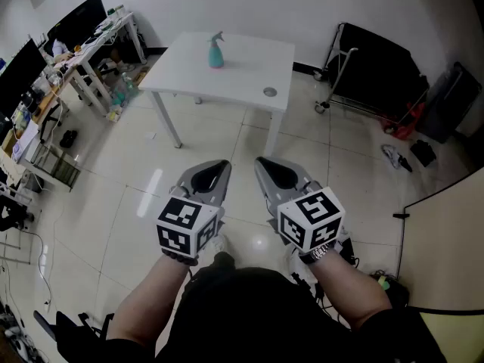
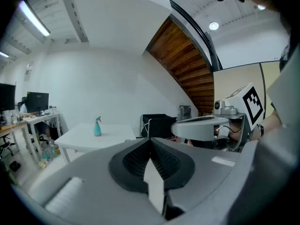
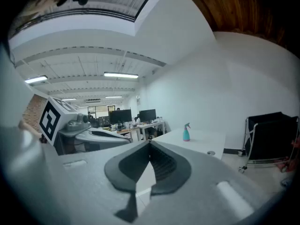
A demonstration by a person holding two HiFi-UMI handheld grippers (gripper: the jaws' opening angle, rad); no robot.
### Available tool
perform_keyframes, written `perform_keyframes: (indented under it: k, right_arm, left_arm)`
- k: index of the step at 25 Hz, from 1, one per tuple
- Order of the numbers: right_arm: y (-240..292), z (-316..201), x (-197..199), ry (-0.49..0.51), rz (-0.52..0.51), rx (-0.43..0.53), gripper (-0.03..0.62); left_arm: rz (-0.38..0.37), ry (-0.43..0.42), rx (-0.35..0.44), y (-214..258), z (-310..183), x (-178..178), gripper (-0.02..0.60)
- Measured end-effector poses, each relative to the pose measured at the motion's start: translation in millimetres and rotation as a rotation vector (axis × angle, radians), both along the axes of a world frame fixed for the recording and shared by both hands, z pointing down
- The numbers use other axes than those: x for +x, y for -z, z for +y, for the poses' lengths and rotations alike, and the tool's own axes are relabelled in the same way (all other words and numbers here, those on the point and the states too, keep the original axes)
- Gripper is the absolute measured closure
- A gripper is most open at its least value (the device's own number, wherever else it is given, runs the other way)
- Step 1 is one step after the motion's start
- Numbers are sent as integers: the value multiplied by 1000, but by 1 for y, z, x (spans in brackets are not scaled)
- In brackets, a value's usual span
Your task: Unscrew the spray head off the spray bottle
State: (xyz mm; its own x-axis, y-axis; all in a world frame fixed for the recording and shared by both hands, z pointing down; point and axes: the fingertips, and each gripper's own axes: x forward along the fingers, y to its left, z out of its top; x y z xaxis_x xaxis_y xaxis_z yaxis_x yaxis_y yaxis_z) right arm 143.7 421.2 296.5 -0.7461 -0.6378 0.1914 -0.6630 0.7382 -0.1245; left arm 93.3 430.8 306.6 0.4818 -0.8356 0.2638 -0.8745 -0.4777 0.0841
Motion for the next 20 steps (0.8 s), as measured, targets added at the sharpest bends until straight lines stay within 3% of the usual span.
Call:
perform_keyframes:
  k: [20]
  right_arm:
    - [-5, -128, -98, -15, 47, -12, 602]
  left_arm:
    - [31, -17, -17, -9, -128, -97, 566]
